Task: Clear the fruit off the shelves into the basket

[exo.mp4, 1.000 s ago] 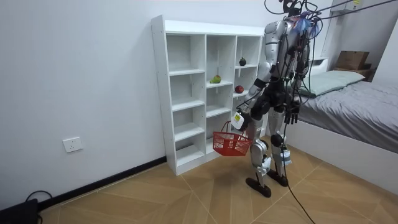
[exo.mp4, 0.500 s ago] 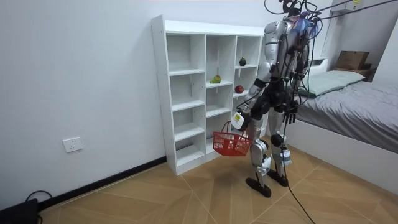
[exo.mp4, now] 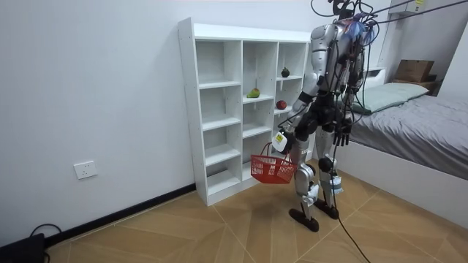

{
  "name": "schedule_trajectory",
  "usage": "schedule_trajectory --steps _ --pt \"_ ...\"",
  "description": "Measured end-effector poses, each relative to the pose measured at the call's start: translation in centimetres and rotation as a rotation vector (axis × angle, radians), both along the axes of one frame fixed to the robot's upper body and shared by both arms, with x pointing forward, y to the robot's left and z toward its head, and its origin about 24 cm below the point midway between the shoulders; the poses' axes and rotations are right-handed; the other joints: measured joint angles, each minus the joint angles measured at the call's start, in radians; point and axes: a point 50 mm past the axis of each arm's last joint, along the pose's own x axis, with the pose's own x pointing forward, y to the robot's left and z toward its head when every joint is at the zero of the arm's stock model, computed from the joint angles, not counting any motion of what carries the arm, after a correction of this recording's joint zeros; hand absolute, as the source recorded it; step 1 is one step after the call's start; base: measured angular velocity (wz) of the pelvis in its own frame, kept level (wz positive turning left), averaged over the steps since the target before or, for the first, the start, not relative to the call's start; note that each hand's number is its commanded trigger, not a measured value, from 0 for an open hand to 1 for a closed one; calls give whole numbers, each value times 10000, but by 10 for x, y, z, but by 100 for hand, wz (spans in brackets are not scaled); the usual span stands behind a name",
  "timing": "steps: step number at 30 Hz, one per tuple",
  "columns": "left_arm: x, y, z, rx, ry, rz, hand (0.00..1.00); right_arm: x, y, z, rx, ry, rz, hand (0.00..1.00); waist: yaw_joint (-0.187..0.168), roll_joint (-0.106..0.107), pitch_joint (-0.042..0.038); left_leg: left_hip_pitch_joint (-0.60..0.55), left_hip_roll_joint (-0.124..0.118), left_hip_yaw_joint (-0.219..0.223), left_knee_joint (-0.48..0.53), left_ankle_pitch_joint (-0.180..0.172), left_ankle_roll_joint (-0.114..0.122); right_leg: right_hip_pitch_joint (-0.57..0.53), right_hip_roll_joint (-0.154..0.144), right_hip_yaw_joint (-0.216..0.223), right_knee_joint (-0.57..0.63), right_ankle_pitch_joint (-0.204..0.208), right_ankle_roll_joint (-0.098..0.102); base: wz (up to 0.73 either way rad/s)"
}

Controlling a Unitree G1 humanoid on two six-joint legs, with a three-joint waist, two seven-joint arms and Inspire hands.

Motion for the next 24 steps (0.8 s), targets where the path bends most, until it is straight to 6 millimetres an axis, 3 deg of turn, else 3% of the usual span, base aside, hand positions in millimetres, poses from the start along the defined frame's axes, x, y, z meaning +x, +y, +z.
schedule_trajectory --steps 16,22,24 --pt "0 1 0 30 -7 9 100 9 -6 1 -792 -789 -206 0 8 -47 -3 21 -4 5 38 0 0 13 -4 7 7 0 0 0" --pt "1 1 1 169 -93 -6 100 21 -10 3 -1411 -1577 -156 0 5 -118 -3 66 -8 72 38 1 0 28 -12 67 17 0 0 -2" --pt "2 2 1 221 -181 -21 100 33 -11 6 -1588 -2308 -103 0 -14 -151 15 35 -2 105 40 1 0 -2 -9 83 -8 2 -3 0"
